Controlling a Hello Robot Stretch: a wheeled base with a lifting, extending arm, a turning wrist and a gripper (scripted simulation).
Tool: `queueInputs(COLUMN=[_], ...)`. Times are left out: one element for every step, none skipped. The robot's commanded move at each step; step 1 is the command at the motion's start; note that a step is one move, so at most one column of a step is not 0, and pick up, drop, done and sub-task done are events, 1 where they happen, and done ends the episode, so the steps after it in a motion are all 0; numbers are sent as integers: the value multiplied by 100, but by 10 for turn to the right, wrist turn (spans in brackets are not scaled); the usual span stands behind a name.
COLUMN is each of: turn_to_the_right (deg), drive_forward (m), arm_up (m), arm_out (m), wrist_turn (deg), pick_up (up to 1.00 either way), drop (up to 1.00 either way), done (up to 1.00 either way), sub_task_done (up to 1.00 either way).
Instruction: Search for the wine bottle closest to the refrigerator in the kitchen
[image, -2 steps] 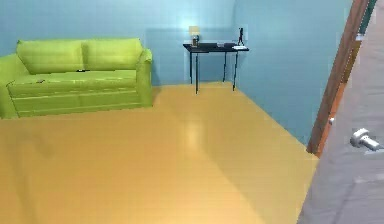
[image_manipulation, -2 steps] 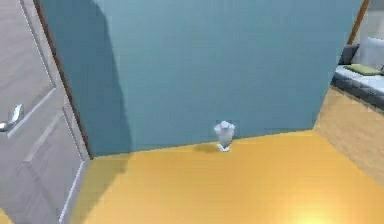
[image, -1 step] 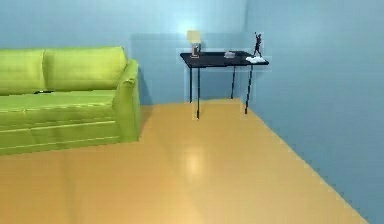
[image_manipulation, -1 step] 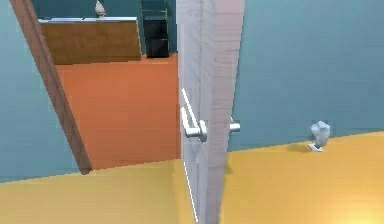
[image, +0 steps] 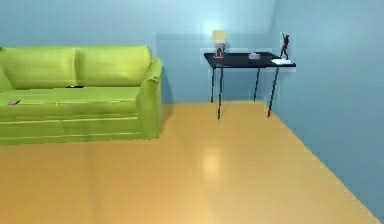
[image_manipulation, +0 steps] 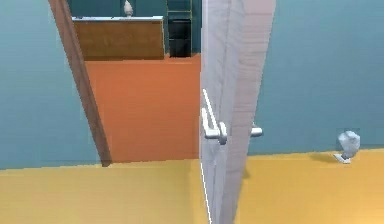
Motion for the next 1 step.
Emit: queueInputs(turn_to_the_right=[0], drive_forward=[5], arm_up=[0], arm_out=[0], wrist_turn=[0], pick_up=[0], drop=[0], done=[0], sub_task_done=[0])
